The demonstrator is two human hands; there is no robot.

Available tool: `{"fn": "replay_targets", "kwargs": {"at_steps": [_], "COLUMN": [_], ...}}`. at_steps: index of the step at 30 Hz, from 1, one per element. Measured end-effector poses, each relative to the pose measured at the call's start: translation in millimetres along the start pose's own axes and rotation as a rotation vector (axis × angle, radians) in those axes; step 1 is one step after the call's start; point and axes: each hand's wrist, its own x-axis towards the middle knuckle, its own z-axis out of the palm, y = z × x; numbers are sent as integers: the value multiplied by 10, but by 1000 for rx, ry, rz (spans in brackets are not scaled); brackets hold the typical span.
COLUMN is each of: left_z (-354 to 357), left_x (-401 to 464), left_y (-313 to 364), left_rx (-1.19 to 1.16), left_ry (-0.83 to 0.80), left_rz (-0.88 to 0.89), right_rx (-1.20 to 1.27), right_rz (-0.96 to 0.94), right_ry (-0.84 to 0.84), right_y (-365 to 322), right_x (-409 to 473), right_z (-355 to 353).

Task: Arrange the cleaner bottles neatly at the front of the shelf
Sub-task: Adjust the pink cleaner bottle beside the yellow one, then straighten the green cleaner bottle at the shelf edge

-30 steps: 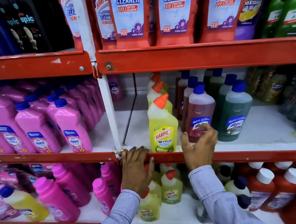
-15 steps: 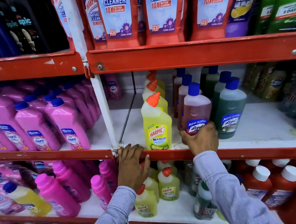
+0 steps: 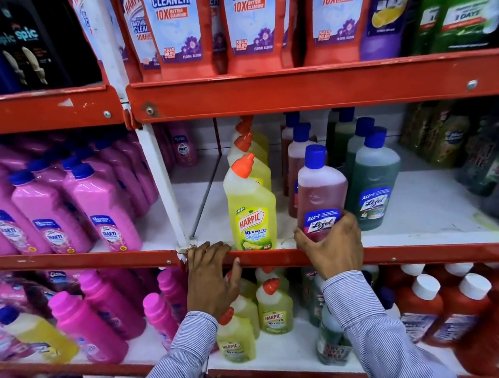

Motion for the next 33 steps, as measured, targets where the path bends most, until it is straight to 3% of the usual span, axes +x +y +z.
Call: {"fn": "replay_targets", "kwargs": {"at_steps": [5, 9, 16, 33], "left_z": [4, 8, 21, 8], "left_x": [5, 8, 21, 27], "left_y": [0, 16, -18, -26], "left_rx": [9, 5, 23, 30], "left_ry": [22, 37, 4, 17], "left_rz": [21, 14, 0, 35], "right_rx": [267, 228, 134, -68], "right_rz": [-58, 50, 171, 125], "right_ry": [121, 276, 116, 153], "right_y": [274, 438, 446, 517], "right_x": [-12, 363, 809, 438], "right_z": [-159, -224, -245, -555]}}
